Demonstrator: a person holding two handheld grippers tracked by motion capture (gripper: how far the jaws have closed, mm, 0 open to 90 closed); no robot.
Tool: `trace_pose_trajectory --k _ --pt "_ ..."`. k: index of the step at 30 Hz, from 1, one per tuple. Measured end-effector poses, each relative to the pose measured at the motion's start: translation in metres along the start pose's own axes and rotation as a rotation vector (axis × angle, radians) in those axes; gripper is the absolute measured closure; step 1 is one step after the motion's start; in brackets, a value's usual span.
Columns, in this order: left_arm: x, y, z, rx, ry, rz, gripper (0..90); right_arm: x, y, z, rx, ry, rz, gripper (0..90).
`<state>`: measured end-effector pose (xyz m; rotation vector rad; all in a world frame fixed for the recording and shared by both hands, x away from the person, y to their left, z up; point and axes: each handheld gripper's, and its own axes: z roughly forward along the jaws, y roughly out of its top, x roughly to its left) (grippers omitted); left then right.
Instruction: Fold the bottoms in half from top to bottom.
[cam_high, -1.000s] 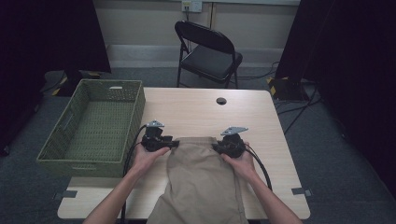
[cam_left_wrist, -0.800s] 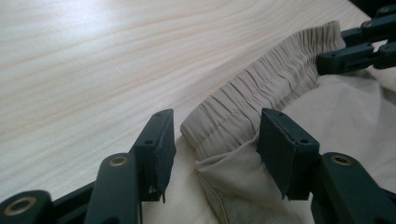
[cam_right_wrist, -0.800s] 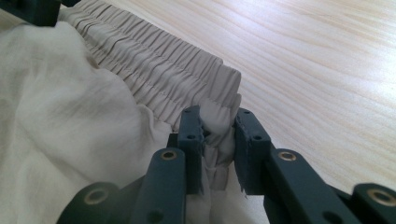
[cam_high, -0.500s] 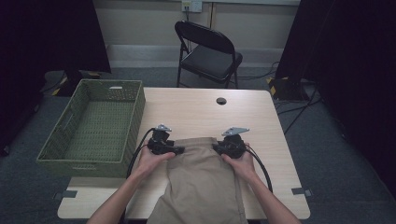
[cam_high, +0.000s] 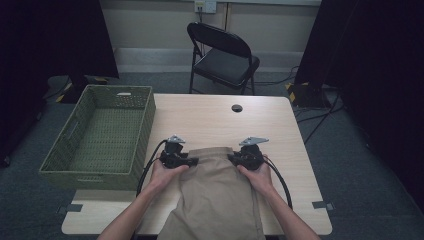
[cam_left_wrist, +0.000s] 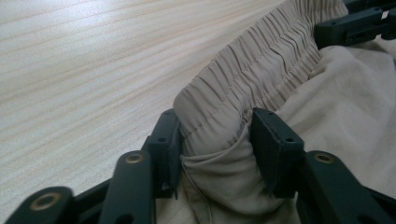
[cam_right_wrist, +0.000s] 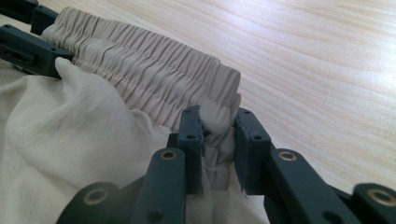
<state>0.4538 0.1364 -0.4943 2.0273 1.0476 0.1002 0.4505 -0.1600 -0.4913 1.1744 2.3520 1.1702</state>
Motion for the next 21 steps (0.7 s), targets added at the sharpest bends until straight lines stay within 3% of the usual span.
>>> trace_pose_trajectory --k 7,21 --pt "-0.002 0.004 -0.006 -0.043 -0.024 0.007 67.7 -0.001 0.004 -0.003 -0.008 0.001 0.006 74.5" --pt "-0.005 0.015 -0.024 -0.137 -0.044 0.019 69.1 -0.002 0.017 -0.021 -0.101 0.023 0.04 74.6"
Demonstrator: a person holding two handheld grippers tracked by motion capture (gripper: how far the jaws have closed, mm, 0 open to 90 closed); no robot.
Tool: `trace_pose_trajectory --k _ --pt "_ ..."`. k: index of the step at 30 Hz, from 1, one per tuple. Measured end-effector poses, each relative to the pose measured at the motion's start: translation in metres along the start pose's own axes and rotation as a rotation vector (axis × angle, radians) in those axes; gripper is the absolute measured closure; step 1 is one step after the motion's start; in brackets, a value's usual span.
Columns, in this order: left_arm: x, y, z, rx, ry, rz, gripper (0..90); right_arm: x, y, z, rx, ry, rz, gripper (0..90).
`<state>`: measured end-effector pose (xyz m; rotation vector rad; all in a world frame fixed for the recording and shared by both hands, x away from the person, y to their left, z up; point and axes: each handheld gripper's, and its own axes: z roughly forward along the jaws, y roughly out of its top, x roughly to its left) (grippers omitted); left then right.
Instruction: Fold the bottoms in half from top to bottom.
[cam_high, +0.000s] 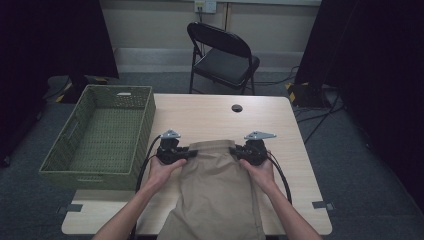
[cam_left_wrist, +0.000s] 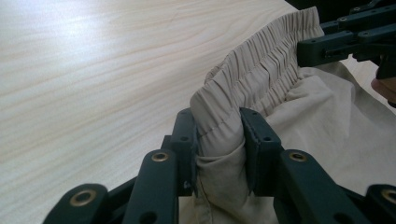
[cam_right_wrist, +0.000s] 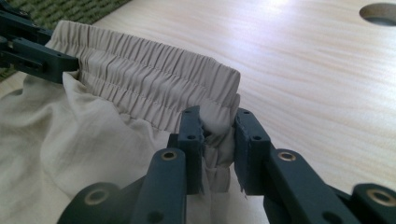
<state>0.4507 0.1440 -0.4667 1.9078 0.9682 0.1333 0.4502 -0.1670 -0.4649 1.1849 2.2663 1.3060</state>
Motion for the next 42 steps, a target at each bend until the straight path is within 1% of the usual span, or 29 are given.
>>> trace_pose_trajectory --k 2,6,8,13,16,17,18,19,20,23,24,25,27,29,30,31,32,34,36,39,40,42 --pt "0.0 0.003 -0.002 -0.014 -0.004 0.003 69.1 0.0 0.002 -0.002 -0.014 0.001 0.004 74.6" --pt "-0.002 0.007 -0.007 -0.033 0.0 0.008 69.2 0.001 0.006 -0.006 -0.032 -0.001 0.007 74.6" --pt "-0.003 0.009 -0.009 -0.043 0.01 0.014 69.2 0.002 0.009 -0.007 -0.046 0.001 0.012 74.6" --pt "-0.005 0.012 -0.017 -0.065 0.017 0.016 69.2 0.005 0.017 -0.011 -0.07 0.005 0.01 74.5" --pt "-0.005 0.014 -0.021 -0.078 0.019 0.019 69.3 0.007 0.021 -0.013 -0.079 0.009 0.004 74.5" --pt "-0.005 0.015 -0.022 -0.081 0.017 0.015 69.3 0.008 0.023 -0.014 -0.084 0.011 0.004 74.6" --pt "-0.005 0.017 -0.024 -0.08 0.017 0.024 69.4 0.009 0.024 -0.015 -0.087 0.012 0.001 74.6" --pt "-0.006 0.019 -0.026 -0.091 0.02 0.031 69.4 0.01 0.026 -0.015 -0.088 0.011 -0.002 74.6" --pt "-0.007 0.021 -0.027 -0.099 0.019 0.029 69.4 0.01 0.027 -0.017 -0.094 0.011 -0.006 74.6" --pt "-0.009 0.025 -0.028 -0.109 0.023 0.044 69.6 0.01 0.031 -0.02 -0.107 0.012 -0.011 74.8" --pt "-0.009 0.026 -0.028 -0.105 0.02 0.046 69.7 0.009 0.032 -0.021 -0.106 0.01 -0.015 74.8" --pt "-0.01 0.027 -0.028 -0.113 0.018 0.045 69.8 0.009 0.034 -0.023 -0.106 0.008 -0.016 74.8" --pt "-0.01 0.031 -0.031 -0.125 0.015 0.046 69.8 0.009 0.037 -0.025 -0.109 0.005 -0.021 74.9" --pt "-0.01 0.035 -0.034 -0.139 0.009 0.043 69.9 0.01 0.041 -0.028 -0.122 0.007 -0.024 74.9" --pt "-0.01 0.038 -0.035 -0.146 0.012 0.049 69.9 0.01 0.044 -0.03 -0.132 0.008 -0.026 74.8" --pt "-0.01 0.038 -0.035 -0.146 0.012 0.049 69.9 0.01 0.044 -0.03 -0.132 0.008 -0.026 74.8" --pt "-0.01 0.044 -0.039 -0.151 0.024 0.06 69.9 0.012 0.051 -0.033 -0.144 0.008 -0.037 74.8" --pt "-0.011 0.049 -0.043 -0.162 0.029 0.063 69.9 0.013 0.057 -0.035 -0.157 0.009 -0.039 74.8" --pt "-0.012 0.055 -0.046 -0.172 0.043 0.071 70.0 0.014 0.061 -0.036 -0.168 0.008 -0.038 74.9" --pt "-0.012 0.064 -0.05 -0.184 0.054 0.079 70.0 0.014 0.069 -0.038 -0.184 0.012 -0.036 75.0" --pt "-0.012 0.066 -0.052 -0.196 0.051 0.075 70.1 0.014 0.072 -0.038 -0.192 0.014 -0.036 75.0" --pt "-0.011 0.07 -0.054 -0.204 0.055 0.085 70.2 0.014 0.077 -0.04 -0.205 0.016 -0.031 75.1"
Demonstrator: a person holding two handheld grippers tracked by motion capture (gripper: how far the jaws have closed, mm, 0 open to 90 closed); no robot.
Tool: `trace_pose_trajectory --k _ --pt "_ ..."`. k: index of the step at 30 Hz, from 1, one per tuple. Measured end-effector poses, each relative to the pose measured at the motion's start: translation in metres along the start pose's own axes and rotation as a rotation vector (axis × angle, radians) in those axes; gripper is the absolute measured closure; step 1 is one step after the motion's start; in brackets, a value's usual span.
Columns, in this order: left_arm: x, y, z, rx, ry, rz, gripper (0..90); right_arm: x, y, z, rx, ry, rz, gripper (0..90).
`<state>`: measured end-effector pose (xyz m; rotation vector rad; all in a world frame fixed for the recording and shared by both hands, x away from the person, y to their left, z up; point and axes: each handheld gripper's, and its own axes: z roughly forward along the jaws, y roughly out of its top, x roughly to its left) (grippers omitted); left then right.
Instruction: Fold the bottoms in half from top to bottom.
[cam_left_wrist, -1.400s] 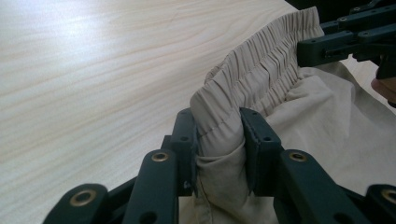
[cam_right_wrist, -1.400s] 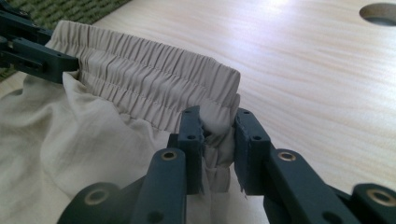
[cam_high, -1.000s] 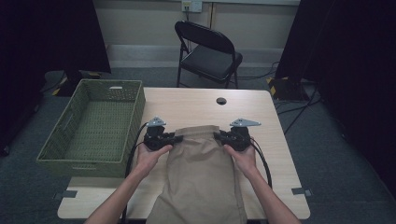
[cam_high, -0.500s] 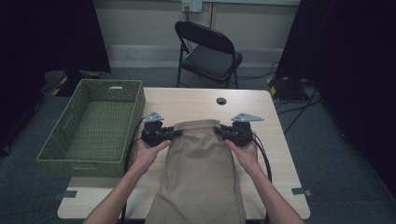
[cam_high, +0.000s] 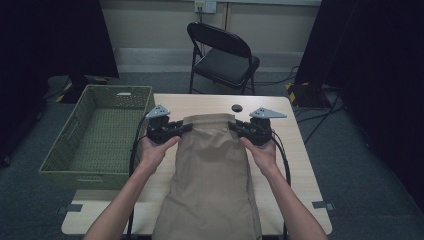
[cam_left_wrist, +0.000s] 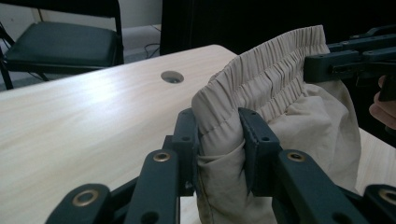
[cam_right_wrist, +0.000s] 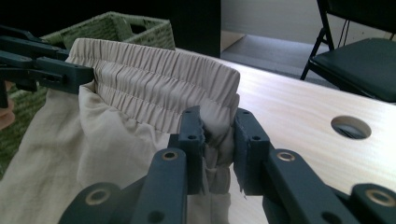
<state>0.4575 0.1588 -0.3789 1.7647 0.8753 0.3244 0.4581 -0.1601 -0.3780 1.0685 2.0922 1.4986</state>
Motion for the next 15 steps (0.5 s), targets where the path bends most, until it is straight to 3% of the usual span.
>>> trace_pose_trajectory --k 12,15 --pt "0.01 0.019 -0.003 -0.066 0.028 -0.03 70.8 0.005 0.032 -0.001 -0.037 0.003 -0.021 75.1" --pt "0.009 0.029 -0.005 -0.073 0.033 -0.015 70.9 0.005 0.038 -0.002 -0.05 0.003 -0.019 75.1"
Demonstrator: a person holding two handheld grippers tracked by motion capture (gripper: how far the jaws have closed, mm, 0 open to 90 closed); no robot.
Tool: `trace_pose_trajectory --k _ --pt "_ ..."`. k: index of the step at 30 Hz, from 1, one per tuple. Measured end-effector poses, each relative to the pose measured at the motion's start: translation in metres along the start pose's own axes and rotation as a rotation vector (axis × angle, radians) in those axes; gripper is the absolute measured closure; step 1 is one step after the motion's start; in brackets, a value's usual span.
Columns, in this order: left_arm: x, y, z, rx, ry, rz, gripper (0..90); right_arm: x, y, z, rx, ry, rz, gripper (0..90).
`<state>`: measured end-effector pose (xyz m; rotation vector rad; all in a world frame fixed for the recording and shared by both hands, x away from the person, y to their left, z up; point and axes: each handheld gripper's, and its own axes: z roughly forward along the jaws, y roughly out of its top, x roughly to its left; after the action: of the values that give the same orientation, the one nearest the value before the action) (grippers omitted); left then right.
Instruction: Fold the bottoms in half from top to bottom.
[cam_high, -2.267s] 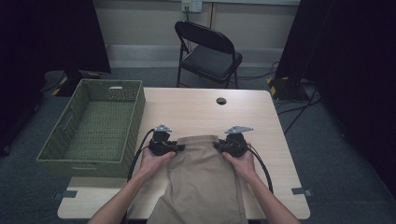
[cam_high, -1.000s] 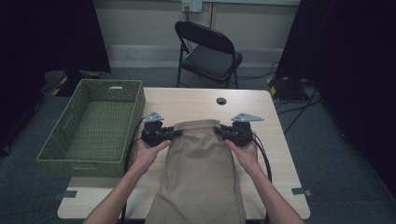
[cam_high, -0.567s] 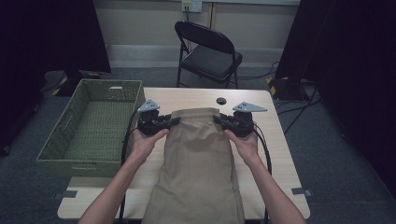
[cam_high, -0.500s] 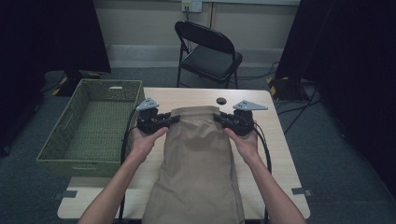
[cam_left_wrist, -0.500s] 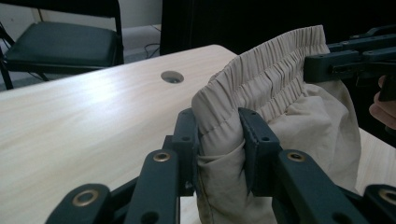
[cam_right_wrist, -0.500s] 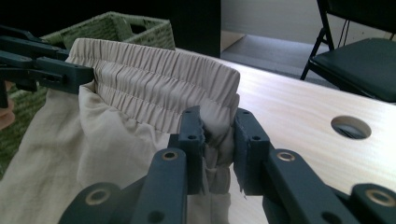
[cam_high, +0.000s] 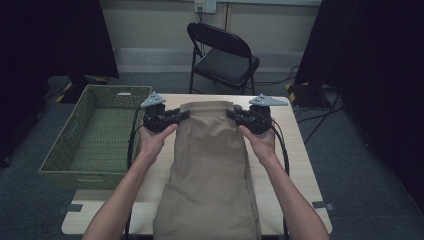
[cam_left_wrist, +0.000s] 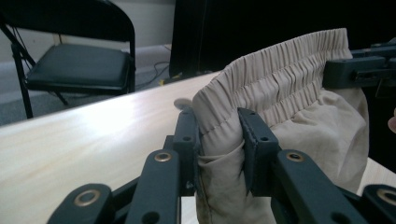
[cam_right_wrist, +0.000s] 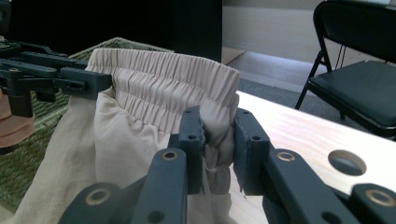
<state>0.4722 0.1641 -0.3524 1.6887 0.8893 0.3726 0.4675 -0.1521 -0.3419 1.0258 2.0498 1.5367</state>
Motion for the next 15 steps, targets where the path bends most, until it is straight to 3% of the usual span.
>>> trace_pose_trajectory --k 3,15 --pt "-0.006 0.01 0.0 0.004 0.015 0.031 70.9 -0.002 0.007 -0.003 -0.014 -0.004 0.002 75.1" --pt "-0.016 0.044 0.001 -0.037 -0.005 0.061 71.2 -0.011 0.03 -0.02 -0.071 -0.006 0.01 75.1"
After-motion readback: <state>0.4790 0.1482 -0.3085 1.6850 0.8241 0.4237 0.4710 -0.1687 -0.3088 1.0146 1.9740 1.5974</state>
